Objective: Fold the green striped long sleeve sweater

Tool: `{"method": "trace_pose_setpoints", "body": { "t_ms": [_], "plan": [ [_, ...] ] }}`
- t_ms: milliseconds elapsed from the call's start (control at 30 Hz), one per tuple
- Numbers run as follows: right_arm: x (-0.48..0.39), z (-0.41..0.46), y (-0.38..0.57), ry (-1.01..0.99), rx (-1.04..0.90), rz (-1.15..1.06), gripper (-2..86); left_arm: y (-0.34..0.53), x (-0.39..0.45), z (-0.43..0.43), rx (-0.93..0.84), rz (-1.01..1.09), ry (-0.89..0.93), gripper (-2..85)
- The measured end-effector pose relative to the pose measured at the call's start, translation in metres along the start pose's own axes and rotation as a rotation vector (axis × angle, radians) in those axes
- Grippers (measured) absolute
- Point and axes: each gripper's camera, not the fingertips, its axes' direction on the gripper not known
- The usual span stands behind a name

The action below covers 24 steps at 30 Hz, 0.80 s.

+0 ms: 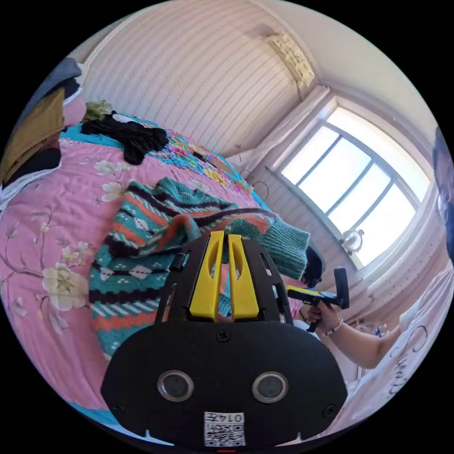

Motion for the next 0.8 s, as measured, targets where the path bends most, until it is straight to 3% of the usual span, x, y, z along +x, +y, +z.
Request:
{"method": "trace_pose_setpoints", "body": {
  "t_ms": [133, 233, 267, 400, 500, 567, 667, 800],
  "plan": [
    [0.023, -0.013, 0.014, 0.088, 0.0, 0.133, 11.6, 0.006, -0.07, -0.104, 0.208, -0.143, -0.242, -0.9],
    [0.033, -0.007, 0.021, 0.13, -0.097, 0.184, 12.7, 0.025, -0.122, -0.15, 0.19, -0.308, -0.524, -0.7],
    [0.035, -0.003, 0.023, 0.116, -0.135, 0.2, 12.8, 0.035, -0.142, -0.16, 0.15, -0.396, -0.544, -0.6],
    [0.031, 0.012, 0.025, 0.08, -0.249, 0.219, 11.9, 0.064, -0.16, -0.179, 0.112, -0.465, -0.381, -0.5],
    [0.025, 0.018, 0.026, 0.091, -0.277, 0.226, 10.0, 0.078, -0.145, -0.162, -0.079, -0.378, -0.36, 1.7],
    [0.022, 0.019, 0.022, 0.02, -0.312, 0.221, 6.3, 0.088, -0.137, -0.13, -0.287, -0.292, -0.212, 6.2],
    [0.013, 0.011, 0.016, 0.023, -0.328, 0.159, 3.6, 0.099, -0.13, -0.092, -0.533, -0.199, -0.201, 9.2],
    [0.007, -0.012, 0.011, 0.094, -0.339, 0.076, 2.4, 0.105, -0.125, -0.069, -0.628, -0.148, -0.178, 10.6]
  ]
}}
